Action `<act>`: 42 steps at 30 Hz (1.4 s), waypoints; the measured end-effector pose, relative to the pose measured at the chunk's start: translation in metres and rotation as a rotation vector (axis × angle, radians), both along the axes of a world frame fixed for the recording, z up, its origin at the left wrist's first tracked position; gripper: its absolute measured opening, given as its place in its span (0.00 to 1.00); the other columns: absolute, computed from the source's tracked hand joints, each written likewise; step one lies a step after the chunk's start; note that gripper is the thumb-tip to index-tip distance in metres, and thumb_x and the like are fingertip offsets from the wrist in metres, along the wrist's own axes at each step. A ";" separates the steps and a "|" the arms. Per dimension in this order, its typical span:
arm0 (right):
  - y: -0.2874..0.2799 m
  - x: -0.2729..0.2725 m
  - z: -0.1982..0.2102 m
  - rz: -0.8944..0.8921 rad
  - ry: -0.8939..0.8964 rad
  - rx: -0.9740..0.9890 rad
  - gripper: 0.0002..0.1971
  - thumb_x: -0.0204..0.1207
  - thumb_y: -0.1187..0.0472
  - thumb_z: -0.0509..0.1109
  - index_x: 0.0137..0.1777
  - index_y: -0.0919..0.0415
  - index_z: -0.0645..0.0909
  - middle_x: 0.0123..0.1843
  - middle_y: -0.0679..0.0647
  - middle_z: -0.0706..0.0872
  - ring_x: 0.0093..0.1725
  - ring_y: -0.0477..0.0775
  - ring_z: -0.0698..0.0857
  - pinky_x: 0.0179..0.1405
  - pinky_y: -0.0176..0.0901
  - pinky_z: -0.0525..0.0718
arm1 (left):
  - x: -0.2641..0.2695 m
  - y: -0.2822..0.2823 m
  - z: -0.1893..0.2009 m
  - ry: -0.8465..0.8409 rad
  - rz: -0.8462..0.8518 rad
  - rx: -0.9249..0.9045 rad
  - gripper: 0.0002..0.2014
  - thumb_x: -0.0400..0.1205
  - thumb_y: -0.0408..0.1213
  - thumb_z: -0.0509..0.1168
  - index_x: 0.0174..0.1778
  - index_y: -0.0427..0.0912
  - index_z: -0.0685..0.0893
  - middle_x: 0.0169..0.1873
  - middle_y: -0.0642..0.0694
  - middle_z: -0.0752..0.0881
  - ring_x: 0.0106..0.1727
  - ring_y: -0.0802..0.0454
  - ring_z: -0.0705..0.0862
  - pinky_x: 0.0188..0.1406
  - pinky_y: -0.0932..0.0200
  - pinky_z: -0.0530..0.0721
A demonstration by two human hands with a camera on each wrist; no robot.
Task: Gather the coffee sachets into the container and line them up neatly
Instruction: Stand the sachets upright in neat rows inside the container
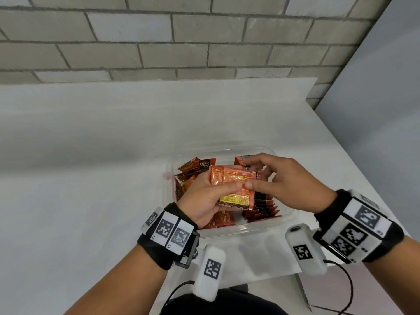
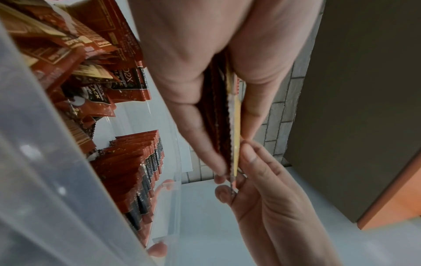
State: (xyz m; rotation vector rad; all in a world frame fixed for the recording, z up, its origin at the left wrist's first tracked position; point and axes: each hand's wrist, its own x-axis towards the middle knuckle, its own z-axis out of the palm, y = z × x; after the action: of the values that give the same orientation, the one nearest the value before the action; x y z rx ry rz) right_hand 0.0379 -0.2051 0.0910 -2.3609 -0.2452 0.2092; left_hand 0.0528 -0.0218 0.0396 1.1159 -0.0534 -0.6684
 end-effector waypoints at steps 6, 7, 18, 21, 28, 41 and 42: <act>0.003 0.001 -0.004 -0.044 -0.184 0.138 0.11 0.70 0.62 0.78 0.38 0.52 0.78 0.35 0.41 0.81 0.32 0.40 0.77 0.33 0.25 0.73 | 0.001 0.006 0.001 0.040 0.098 -0.034 0.25 0.69 0.56 0.65 0.56 0.43 0.83 0.45 0.42 0.88 0.44 0.49 0.87 0.43 0.52 0.87; 0.004 -0.001 -0.005 -0.021 -0.249 0.135 0.11 0.71 0.62 0.78 0.37 0.52 0.77 0.35 0.41 0.79 0.33 0.40 0.77 0.34 0.25 0.72 | 0.002 0.007 0.001 0.072 0.138 -0.056 0.28 0.69 0.58 0.65 0.57 0.42 0.83 0.45 0.41 0.87 0.43 0.48 0.86 0.44 0.51 0.86; 0.010 -0.009 -0.025 0.171 -0.674 -0.112 0.03 0.71 0.61 0.65 0.42 0.53 0.74 0.42 0.44 0.69 0.42 0.37 0.66 0.39 0.27 0.67 | 0.007 0.010 0.003 0.229 0.232 -0.263 0.14 0.73 0.37 0.68 0.53 0.37 0.84 0.52 0.35 0.87 0.50 0.42 0.88 0.46 0.46 0.88; 0.009 -0.008 -0.027 0.231 -0.580 -0.164 0.03 0.71 0.58 0.66 0.43 0.53 0.76 0.43 0.45 0.71 0.43 0.42 0.70 0.39 0.33 0.72 | 0.005 0.009 0.007 0.188 0.217 -0.232 0.15 0.74 0.33 0.66 0.56 0.34 0.82 0.51 0.35 0.87 0.50 0.42 0.88 0.48 0.45 0.88; 0.012 -0.012 -0.015 -0.191 0.051 0.296 0.18 0.70 0.54 0.77 0.56 0.44 0.74 0.55 0.41 0.83 0.47 0.40 0.84 0.44 0.31 0.79 | 0.011 0.006 0.007 0.093 0.369 -0.162 0.14 0.78 0.23 0.64 0.59 0.36 0.81 0.49 0.40 0.89 0.51 0.44 0.89 0.47 0.48 0.88; 0.011 -0.004 -0.007 -0.334 0.347 0.892 0.14 0.69 0.61 0.72 0.55 0.62 0.81 0.50 0.55 0.90 0.45 0.50 0.88 0.42 0.44 0.88 | 0.007 -0.008 0.000 -0.047 0.256 -0.133 0.15 0.71 0.24 0.69 0.54 0.36 0.84 0.47 0.40 0.90 0.50 0.45 0.89 0.47 0.53 0.88; 0.009 -0.006 -0.008 -0.316 0.358 0.851 0.15 0.70 0.64 0.72 0.58 0.62 0.81 0.49 0.55 0.90 0.44 0.51 0.89 0.40 0.43 0.88 | 0.006 -0.009 0.000 -0.044 0.260 -0.133 0.16 0.71 0.25 0.69 0.55 0.35 0.84 0.49 0.39 0.90 0.51 0.44 0.89 0.48 0.52 0.88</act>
State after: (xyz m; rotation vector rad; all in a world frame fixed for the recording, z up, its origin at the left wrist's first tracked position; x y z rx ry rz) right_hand 0.0321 -0.1960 0.0832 -1.4561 0.1889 0.2969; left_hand 0.0593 -0.0309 0.0393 0.9885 0.0100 -0.4017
